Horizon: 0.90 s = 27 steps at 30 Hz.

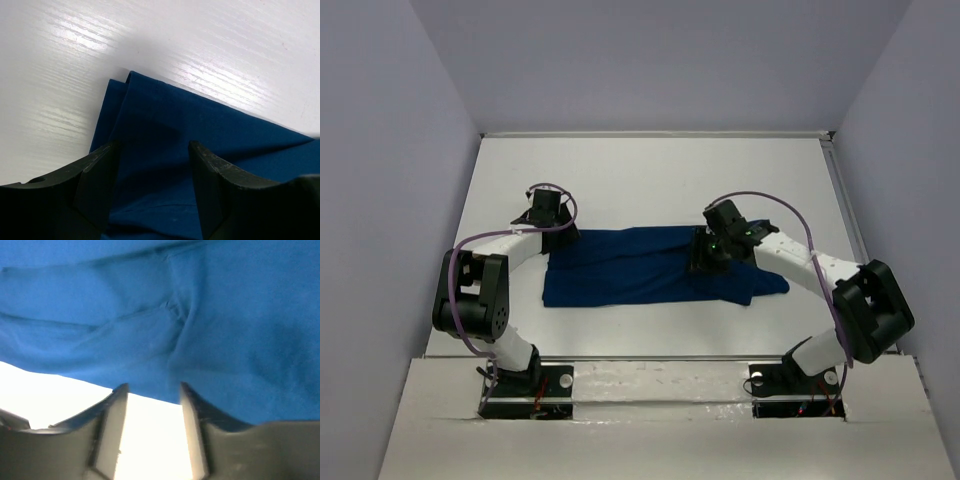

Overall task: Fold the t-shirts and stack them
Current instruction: Fold the other side of the tshirt into a rectangle, then rotate the tshirt 90 degrees

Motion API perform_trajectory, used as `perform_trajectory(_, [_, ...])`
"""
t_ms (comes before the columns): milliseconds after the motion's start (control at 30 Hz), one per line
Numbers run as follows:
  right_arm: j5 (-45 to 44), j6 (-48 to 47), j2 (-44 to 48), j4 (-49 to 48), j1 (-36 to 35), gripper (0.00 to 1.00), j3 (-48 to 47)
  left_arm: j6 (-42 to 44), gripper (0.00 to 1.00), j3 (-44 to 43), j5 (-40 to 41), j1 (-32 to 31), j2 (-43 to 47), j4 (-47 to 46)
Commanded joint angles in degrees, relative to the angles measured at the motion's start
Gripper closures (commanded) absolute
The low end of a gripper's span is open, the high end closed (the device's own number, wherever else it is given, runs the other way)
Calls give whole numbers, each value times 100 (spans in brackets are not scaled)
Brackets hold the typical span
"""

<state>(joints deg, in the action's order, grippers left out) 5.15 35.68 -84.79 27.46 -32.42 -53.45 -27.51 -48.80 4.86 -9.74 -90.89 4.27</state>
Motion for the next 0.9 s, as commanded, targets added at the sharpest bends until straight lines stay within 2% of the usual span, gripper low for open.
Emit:
perform_trajectory(0, [-145, -26, 147, 294, -62, 35, -95, 26, 43, -183, -73, -2, 308, -23])
perform_trajectory(67, [-486, -201, 278, 452, -62, 29, -217, 26, 43, -192, -108, -2, 431, 12])
perform_trajectory(100, [-488, -280, 314, 540, 155, 30, -288, 26, 43, -192, -134, -2, 571, 21])
perform_trajectory(167, [-480, -499, 454, 585, 463, 46, -429, 35, 44, -192, -187, -2, 721, 91])
perform_trajectory(200, [-445, -570, 498, 533, 900, 52, -447, 35, 44, -183, -214, -2, 879, 117])
perform_trajectory(233, [-262, -641, 542, 454, 1174, 70, -456, 26, 44, -174, -223, -54, 976, 135])
perform_trajectory(267, [-103, -763, 630, 340, 1464, 82, -403, 43, 44, -165, -223, -55, 1073, 179])
perform_trajectory(333, [196, -887, 648, -19, 2236, 98, -359, 17, 44, -148, -214, -273, 1379, 240])
perform_trajectory(367, [371, -966, 648, -135, 2449, 100, -315, 0, 45, -139, -170, -361, 1486, 284])
perform_trajectory(433, [591, -1037, 491, -468, 3002, 100, -298, -44, 45, -113, -126, -737, 1758, 346])
perform_trajectory(533, [846, -1011, 174, -725, 3557, 77, -245, -219, 47, -86, -3, -1283, 1935, 469])
perform_trajectory(567, [1187, -915, 0, -977, 3907, 68, -210, -281, 48, -60, 58, -1659, 1961, 504])
perform_trajectory(600, [1330, -870, -54, -1110, 4041, 65, -175, -369, 48, -16, 59, -1837, 1996, 496])
perform_trajectory(667, [1454, -826, -212, -1383, 4191, 62, -139, -676, 51, 176, -20, -2319, 2119, 286])
perform_trajectory(767, [1655, -791, -493, -1638, 4253, 62, -218, -1037, 52, 441, -99, -2803, 2129, -13])
perform_trajectory(867, [1630, -764, -652, -1788, 4253, 62, -227, -1178, 52, 582, -100, -3033, 1971, -189])
